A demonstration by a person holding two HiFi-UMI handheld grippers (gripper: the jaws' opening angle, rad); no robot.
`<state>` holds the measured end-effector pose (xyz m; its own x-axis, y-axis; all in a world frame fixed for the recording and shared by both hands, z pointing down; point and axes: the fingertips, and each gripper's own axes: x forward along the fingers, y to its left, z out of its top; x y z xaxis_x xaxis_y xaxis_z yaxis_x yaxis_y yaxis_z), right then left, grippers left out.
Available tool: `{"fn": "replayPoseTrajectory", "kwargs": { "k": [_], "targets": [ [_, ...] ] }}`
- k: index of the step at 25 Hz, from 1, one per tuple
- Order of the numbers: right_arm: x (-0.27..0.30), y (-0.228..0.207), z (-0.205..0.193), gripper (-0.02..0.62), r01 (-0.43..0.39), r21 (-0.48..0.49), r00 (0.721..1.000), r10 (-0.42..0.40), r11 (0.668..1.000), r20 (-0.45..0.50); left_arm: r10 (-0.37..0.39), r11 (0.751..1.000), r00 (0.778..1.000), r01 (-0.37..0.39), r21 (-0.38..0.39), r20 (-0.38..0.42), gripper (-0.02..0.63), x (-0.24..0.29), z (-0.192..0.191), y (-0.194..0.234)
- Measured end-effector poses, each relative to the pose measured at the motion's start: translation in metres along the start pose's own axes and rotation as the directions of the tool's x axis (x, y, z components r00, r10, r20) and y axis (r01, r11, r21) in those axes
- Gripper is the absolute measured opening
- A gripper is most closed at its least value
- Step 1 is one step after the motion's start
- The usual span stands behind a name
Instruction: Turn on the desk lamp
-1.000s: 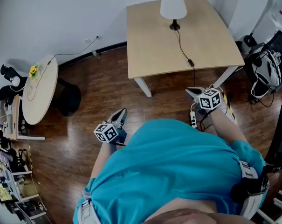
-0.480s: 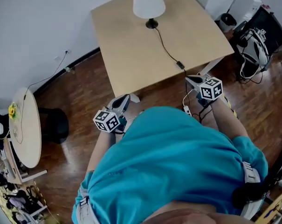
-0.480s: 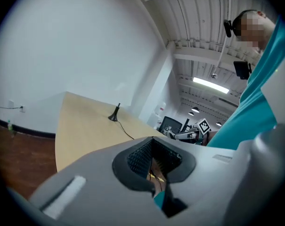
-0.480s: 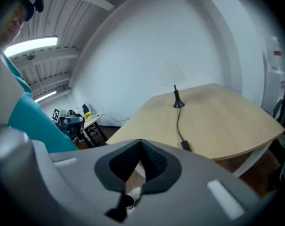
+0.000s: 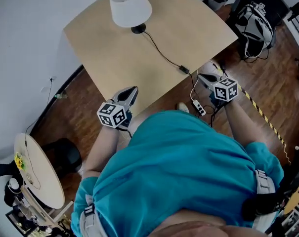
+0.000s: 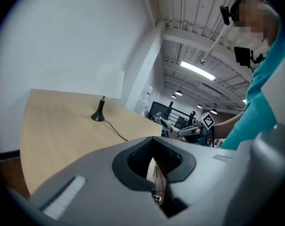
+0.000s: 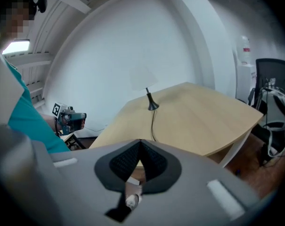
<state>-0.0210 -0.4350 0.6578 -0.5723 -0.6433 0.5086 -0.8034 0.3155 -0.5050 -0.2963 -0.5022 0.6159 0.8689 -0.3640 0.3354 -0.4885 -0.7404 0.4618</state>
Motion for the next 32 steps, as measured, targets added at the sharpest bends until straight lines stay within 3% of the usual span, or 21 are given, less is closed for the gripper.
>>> {"fn": "replayPoseTrajectory", "kwargs": {
  "k": [4, 8, 15, 21, 26, 29, 32],
  "targets": [
    [0.002, -0.078, 0.002, 0.002, -0.001, 0.063, 1.000, 0.001, 0.998, 0.001, 0.015, 0.999, 0.991, -0.010, 0.044, -0.135, 0.001, 0.101, -0.006, 0.007],
    [0.018, -0.159, 0.010, 0.002, -0.026, 0.083, 0.999, 0.028, 0.996, -0.019, -0.013, 0.997, 0.970, 0.030, 0.064, -0.242, 0.001, 0.218, -0.020, 0.008],
    [0.024, -0.241, -0.011, 0.002, -0.026, 0.184, 1.000, 0.029, 0.983, -0.011, -0.034, 0.978, 0.876, 0.128, 0.164, -0.481, 0.001, 0.358, -0.092, 0.003],
    [0.009, -0.273, -0.027, 0.002, 0.004, 0.227, 1.000, -0.006, 0.974, 0.006, 0.000, 0.952, 0.792, 0.187, 0.244, -0.610, 0.001, 0.403, -0.146, 0.000],
    [0.003, -0.289, -0.038, 0.002, 0.025, 0.252, 1.000, -0.029, 0.967, 0.012, 0.026, 0.940, 0.726, 0.215, 0.263, -0.687, 0.001, 0.413, -0.182, 0.006],
    [0.001, -0.293, -0.041, 0.002, 0.027, 0.260, 0.999, -0.031, 0.965, 0.012, 0.038, 0.936, 0.703, 0.224, 0.271, -0.710, 0.001, 0.416, -0.193, 0.009],
    [0.000, -0.293, -0.042, 0.002, 0.025, 0.260, 0.999, -0.030, 0.965, 0.016, 0.041, 0.933, 0.700, 0.228, 0.278, -0.713, 0.001, 0.418, -0.196, 0.009]
  ]
}}
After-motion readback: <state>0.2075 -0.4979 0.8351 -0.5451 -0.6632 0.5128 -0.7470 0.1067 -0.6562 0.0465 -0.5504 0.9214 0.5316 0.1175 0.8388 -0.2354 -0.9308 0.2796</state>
